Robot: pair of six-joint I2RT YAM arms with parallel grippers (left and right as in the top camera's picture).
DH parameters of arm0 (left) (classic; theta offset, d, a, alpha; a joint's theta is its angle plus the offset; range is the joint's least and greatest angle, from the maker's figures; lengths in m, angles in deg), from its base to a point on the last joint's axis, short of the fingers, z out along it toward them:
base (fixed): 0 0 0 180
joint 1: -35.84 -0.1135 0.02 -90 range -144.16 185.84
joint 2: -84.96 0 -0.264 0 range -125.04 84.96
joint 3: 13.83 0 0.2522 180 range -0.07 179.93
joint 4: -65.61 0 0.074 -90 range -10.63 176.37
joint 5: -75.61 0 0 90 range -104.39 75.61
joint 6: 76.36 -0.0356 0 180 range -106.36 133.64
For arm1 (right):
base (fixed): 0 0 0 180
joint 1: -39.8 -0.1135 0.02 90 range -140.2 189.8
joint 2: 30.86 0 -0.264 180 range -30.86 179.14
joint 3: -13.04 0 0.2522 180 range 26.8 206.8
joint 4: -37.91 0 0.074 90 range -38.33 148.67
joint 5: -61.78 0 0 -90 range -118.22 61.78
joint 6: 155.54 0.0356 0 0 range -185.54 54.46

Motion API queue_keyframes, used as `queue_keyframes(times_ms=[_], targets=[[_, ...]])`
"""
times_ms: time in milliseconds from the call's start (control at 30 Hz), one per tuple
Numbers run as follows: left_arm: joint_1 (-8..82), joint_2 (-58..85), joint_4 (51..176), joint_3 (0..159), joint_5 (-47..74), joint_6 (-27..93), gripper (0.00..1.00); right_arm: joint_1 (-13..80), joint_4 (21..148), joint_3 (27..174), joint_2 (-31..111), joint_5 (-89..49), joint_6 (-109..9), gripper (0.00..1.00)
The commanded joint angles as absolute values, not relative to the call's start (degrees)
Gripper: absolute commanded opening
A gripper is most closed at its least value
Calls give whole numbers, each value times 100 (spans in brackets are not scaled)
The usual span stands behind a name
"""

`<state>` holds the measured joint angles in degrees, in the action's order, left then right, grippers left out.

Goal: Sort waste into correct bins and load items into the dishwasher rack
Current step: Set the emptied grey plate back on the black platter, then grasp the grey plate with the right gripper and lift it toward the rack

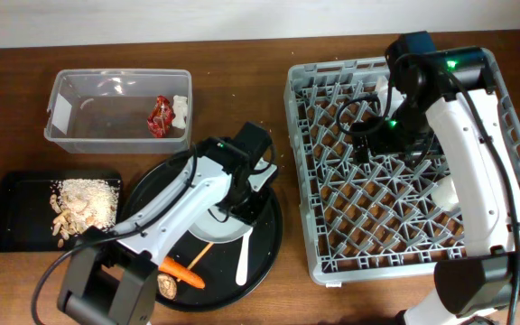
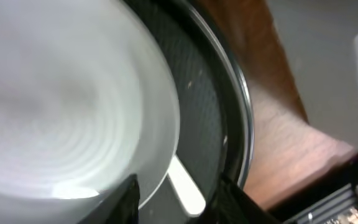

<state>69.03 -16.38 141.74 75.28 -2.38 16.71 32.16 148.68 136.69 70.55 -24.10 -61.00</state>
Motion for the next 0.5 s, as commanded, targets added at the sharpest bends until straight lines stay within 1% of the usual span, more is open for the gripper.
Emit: queue_keyframes(times_ms=[0, 67, 167, 200, 233, 267, 367, 400, 467], targets=[[6507, -1362, 14770, 8120, -783, 1688, 42, 3232, 14901, 13529, 6919, -2370, -6061, 98], [6105, -975, 15059, 8232, -979, 1688, 44, 3232, 14901, 13455, 6919, -2130, -6065, 98], [5152, -361, 15396, 8232, -975, 1688, 47, 3221, 14899, 13442, 6919, -1271, -6338, 98], [4462, -101, 15577, 8232, -975, 1688, 54, 3096, 14871, 13442, 6919, -1035, -6334, 98], [4151, -29, 15625, 8232, -975, 1688, 58, 2991, 14853, 13442, 6919, -1039, -6314, 98], [3804, 21, 15669, 8230, -973, 1688, 59, 2814, 14825, 13442, 6919, -1041, -6277, 98], [2663, 34, 15848, 8203, -944, 1756, 62, 1951, 14493, 13439, 6926, -1087, -5827, 98], [2236, 34, 15879, 8151, -927, 1946, 70, 1378, 14108, 13374, 6998, -1113, -5538, 98], [1856, 34, 15872, 8011, -927, 2029, 72, 703, 13548, 13087, 7162, -1398, -4832, 99]])
